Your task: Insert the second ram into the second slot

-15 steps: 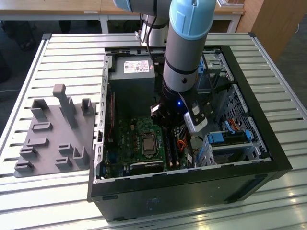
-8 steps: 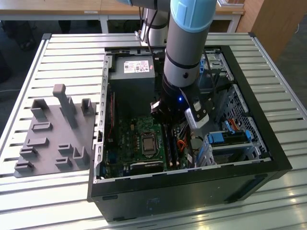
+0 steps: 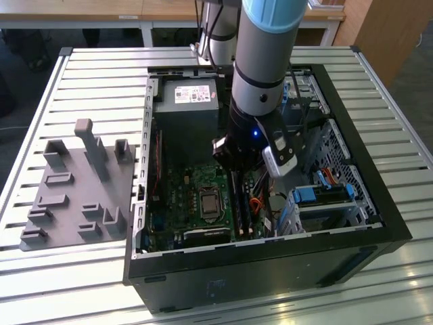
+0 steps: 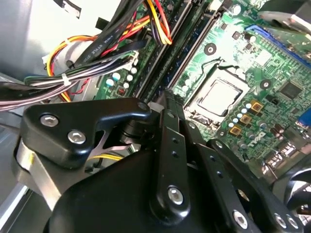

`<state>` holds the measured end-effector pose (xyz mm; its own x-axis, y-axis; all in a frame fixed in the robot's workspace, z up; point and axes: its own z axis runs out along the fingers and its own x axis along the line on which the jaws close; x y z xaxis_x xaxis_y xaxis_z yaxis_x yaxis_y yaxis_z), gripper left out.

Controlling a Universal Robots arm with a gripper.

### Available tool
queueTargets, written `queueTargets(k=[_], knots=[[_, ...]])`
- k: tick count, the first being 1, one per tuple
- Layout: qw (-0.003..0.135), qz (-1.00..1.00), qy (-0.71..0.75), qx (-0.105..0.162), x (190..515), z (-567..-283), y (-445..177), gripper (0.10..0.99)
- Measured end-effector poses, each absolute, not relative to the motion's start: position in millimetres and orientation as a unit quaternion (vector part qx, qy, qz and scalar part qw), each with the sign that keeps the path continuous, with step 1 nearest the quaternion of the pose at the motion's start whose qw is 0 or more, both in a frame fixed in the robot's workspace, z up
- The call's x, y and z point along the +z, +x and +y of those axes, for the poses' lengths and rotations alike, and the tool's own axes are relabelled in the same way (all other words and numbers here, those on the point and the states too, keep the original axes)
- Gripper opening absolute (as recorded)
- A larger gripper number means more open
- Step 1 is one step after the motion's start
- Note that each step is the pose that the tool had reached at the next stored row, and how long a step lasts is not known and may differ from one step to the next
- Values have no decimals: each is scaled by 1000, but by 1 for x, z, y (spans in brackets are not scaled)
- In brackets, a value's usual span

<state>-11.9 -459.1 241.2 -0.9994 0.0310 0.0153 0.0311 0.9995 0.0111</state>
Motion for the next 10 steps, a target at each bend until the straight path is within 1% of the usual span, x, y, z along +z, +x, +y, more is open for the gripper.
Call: queueTargets(k=[10], knots=[[8,-1000,-16,-6,251,-459,-12,106]])
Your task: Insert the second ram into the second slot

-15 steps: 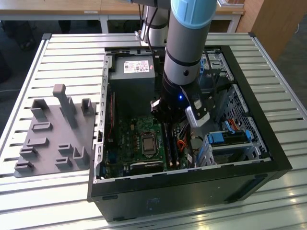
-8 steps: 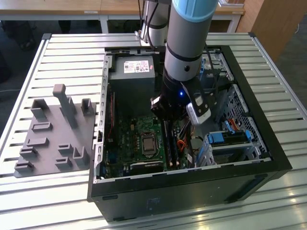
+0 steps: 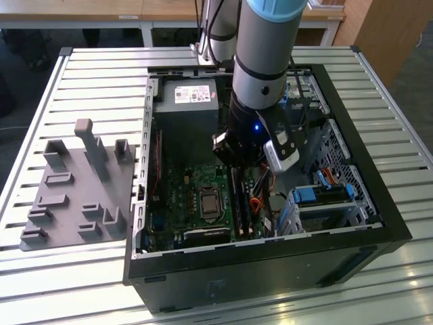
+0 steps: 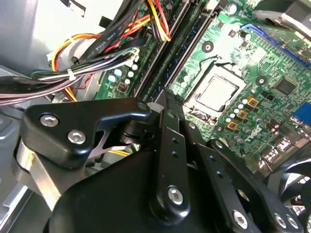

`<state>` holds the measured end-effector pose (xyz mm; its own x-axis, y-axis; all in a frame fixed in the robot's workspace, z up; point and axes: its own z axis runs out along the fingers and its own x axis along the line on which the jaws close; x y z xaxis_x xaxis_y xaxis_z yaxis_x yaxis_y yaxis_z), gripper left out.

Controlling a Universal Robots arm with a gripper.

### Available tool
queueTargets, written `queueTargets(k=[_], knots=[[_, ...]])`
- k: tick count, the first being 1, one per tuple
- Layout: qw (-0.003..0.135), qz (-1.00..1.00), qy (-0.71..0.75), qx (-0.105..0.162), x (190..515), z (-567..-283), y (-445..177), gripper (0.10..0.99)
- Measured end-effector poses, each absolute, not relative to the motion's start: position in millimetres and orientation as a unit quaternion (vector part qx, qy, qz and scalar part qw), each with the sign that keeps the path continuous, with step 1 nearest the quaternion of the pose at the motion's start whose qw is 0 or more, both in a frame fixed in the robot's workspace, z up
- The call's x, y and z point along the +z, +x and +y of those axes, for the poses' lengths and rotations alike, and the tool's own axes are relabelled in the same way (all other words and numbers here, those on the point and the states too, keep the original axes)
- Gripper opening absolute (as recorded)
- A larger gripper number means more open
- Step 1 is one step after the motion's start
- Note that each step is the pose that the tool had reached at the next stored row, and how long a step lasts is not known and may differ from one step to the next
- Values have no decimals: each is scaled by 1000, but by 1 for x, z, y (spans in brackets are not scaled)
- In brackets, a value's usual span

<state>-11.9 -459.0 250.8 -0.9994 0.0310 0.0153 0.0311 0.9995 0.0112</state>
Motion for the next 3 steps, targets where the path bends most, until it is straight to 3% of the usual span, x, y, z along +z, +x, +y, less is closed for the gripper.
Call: queueTargets(k=[3], knots=[[8,-1000,-16,-6,251,-459,-12,106]])
